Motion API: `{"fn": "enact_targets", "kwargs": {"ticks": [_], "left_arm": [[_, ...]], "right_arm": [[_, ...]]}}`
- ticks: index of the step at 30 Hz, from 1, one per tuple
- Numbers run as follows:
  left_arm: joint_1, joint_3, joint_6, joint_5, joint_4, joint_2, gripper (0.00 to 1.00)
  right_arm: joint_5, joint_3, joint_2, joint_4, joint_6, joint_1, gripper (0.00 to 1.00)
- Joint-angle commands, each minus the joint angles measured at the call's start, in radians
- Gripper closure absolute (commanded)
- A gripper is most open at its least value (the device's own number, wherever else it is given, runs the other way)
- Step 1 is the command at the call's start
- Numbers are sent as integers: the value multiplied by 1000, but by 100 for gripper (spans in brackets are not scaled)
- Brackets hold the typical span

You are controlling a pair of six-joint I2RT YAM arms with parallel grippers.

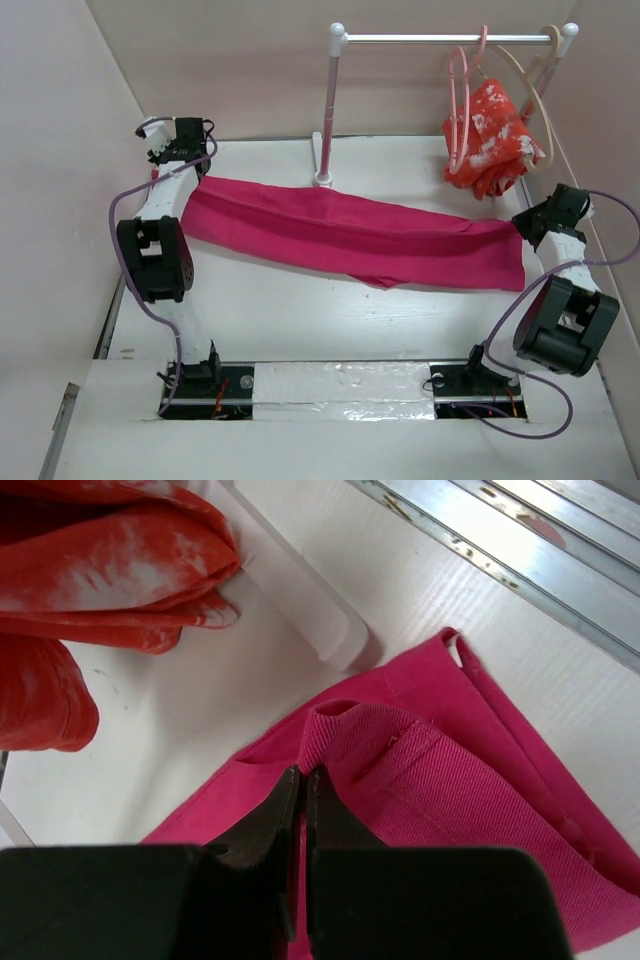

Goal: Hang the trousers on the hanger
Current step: Fold the trousers at the center of the board.

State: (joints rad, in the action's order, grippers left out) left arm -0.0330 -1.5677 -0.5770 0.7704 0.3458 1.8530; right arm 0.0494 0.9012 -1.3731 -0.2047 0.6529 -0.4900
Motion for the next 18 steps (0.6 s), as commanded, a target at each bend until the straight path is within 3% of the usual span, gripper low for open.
{"fn": "enact_targets", "kwargs": {"ticks": [1, 9, 12, 14, 15, 16, 18], "left_arm": [[-5, -104, 35, 23, -44, 44, 100], [-5, -248, 31, -57, -91, 179, 100], [-5, -310, 28, -75, -80, 230, 100], [-5, -327, 49, -120, -103, 258, 88], [-5, -343, 66, -147, -111, 265, 71], [-5, -357, 87, -187, -105, 276, 63], [-5, -351, 98, -212, -96, 279, 54]], "right_arm": [[-83, 100, -59, 111, 10, 22, 96], [-105, 188, -221, 136, 17, 51, 100], [-97, 211, -239, 142, 27, 51, 91], [-83, 226, -238, 139, 30, 51, 80], [-80, 225, -225, 139, 37, 51, 73], [-71, 219, -216, 146, 37, 51, 59], [-24, 188, -187, 156, 37, 51, 49]]}}
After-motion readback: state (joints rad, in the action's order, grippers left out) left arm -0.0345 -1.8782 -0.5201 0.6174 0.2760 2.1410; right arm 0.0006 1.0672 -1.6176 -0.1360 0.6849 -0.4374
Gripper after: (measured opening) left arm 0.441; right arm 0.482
